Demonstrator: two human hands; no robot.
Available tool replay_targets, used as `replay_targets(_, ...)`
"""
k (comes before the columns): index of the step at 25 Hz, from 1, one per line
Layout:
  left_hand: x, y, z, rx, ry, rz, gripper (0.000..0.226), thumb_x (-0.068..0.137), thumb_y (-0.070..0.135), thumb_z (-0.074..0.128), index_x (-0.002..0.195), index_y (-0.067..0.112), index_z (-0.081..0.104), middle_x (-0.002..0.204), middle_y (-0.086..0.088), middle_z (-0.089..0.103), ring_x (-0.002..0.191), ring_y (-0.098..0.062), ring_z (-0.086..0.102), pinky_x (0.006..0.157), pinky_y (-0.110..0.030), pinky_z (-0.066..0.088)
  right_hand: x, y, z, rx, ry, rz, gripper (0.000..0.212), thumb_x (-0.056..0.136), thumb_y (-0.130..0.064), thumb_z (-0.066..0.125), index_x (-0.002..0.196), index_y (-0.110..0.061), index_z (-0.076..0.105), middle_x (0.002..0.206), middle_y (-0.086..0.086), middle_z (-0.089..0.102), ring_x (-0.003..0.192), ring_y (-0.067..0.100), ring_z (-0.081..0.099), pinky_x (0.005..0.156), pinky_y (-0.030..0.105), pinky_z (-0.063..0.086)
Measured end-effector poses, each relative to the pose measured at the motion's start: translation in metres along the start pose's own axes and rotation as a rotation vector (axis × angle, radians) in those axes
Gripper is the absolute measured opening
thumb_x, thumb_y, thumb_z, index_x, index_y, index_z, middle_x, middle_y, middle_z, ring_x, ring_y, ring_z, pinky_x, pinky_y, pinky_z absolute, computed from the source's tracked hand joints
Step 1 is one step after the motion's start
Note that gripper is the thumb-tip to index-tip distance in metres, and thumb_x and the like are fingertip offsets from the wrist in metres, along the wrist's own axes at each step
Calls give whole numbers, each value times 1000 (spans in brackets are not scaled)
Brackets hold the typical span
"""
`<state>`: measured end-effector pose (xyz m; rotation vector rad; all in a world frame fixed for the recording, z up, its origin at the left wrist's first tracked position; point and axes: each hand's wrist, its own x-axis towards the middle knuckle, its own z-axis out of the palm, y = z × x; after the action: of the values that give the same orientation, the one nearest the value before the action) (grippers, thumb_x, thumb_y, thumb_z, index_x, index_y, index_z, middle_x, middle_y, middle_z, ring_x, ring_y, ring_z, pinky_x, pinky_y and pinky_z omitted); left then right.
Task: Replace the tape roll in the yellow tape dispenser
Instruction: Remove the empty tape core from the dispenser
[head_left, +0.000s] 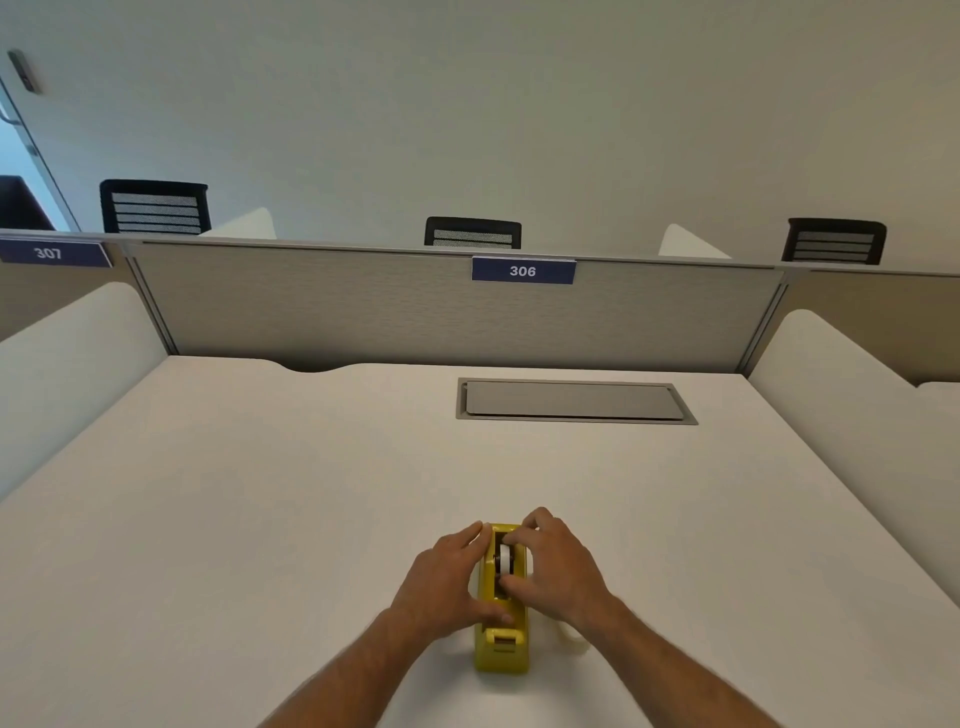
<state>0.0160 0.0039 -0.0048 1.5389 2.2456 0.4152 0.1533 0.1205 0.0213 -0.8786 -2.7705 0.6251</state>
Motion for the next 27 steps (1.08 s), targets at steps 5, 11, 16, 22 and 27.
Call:
replay_targets(5,-1,-1,1,-30,-5,-8,118,64,73,71,154,29,11,164,10,14,147,-13,20,119,-35,27,2,-1,-2,68,12,7,45,72,-46,72,113,-33,64,108,-10,52,96,8,53,76,21,49)
replay_targets(11,-1,-1,3,-60,-4,-31,118,63,74,71,154,31,10,163,11,13,147,-13,20,117,-34,28,1,1,0,93,62,-39,40,75,-49,69,109,-31,60,107,-13,59,95,6,54,81,20,51)
replay_targets(16,-3,0,4,-130,5,-37,114,64,71,72,154,32,14,162,13,16,147,-12,20,117,-33,27,0,2,-2,150,70,14,39,64,-47,73,97,-36,55,97,-17,60,88,9,56,75,23,55)
replay_targets(22,-22,17,1,-646,292,-86,50,86,19,69,125,45,52,131,13,61,110,1,58,87,-11,46,-11,3,-17,434,84,65,36,57,-37,80,84,-32,57,82,-9,70,78,10,69,68,28,62)
replay_targets(27,-36,34,-5,-1028,241,-210,32,95,18,60,124,28,65,117,6,72,108,-13,66,96,-40,55,-21,-5,-31,549,56,76,43,51,-46,91,86,-36,69,77,-10,72,70,8,70,59,18,58)
